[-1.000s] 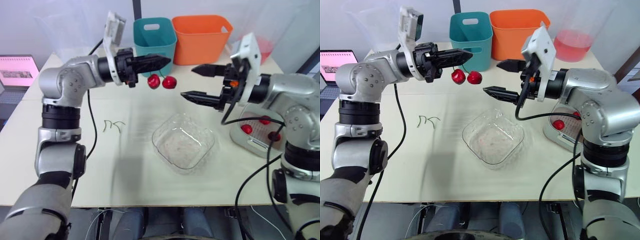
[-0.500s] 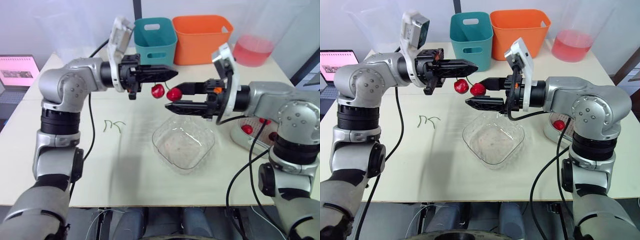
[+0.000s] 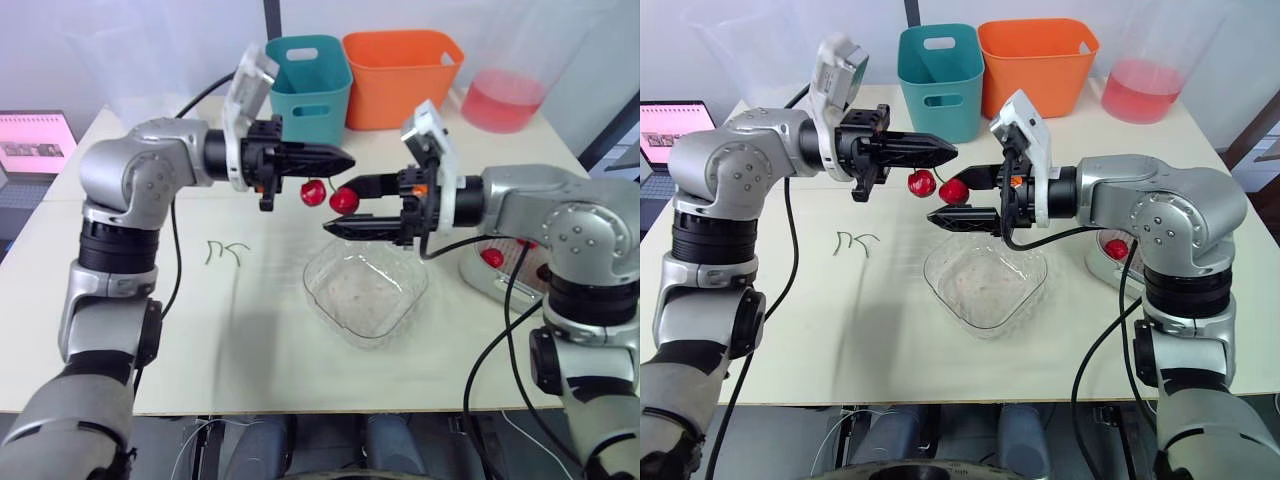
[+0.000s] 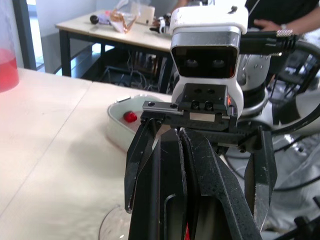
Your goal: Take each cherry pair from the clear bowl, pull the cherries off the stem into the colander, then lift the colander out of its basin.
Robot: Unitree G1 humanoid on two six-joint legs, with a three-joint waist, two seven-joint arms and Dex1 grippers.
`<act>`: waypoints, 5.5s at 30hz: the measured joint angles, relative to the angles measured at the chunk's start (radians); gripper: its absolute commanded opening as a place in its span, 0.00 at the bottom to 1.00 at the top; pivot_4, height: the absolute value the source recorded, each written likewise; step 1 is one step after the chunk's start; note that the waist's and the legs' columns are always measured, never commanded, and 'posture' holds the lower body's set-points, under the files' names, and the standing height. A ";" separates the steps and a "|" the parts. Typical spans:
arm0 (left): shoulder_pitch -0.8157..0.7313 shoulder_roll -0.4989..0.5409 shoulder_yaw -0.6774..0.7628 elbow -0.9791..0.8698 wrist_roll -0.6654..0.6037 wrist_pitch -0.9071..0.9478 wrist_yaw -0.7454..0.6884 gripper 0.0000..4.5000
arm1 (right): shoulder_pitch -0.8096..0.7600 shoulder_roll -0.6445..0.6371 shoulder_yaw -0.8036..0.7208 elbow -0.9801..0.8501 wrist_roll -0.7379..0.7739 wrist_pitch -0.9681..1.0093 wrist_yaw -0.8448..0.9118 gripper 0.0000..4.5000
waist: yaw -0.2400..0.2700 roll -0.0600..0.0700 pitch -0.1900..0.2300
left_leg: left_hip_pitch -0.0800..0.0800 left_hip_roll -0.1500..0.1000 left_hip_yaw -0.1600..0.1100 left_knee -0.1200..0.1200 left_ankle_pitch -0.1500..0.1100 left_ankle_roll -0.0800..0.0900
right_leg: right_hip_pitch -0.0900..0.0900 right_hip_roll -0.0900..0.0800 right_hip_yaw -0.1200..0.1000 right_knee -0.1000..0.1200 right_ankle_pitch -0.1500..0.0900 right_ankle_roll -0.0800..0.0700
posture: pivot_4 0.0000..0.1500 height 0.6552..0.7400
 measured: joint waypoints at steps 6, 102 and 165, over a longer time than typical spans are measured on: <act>0.002 -0.001 -0.003 -0.001 0.000 0.000 0.000 0.00 | -0.007 -0.005 0.021 0.001 -0.002 -0.013 0.008 0.99 | 0.000 0.000 0.000 | 0.000 0.000 0.000 0.000 0.000 0.000 | 0.000 0.000 0.000 0.000 0.000 0.000 | 1.00 1.00; 0.073 -0.025 0.093 -0.081 -0.110 0.024 0.083 0.00 | 0.196 0.026 -0.169 -0.027 0.114 -0.094 -0.109 0.99 | 0.007 0.000 0.000 | 0.001 0.000 0.000 0.001 0.000 0.000 | 0.002 0.000 -0.001 -0.001 0.000 0.000 | 1.00 1.00; 0.071 -0.035 0.077 -0.071 -0.090 -0.005 0.135 0.00 | 0.210 0.069 0.045 -0.076 0.049 -0.162 -0.208 0.23 | 0.001 0.000 0.000 | 0.001 0.000 0.000 0.000 0.000 0.000 | 0.001 0.000 0.000 -0.001 0.000 0.000 | 1.00 1.00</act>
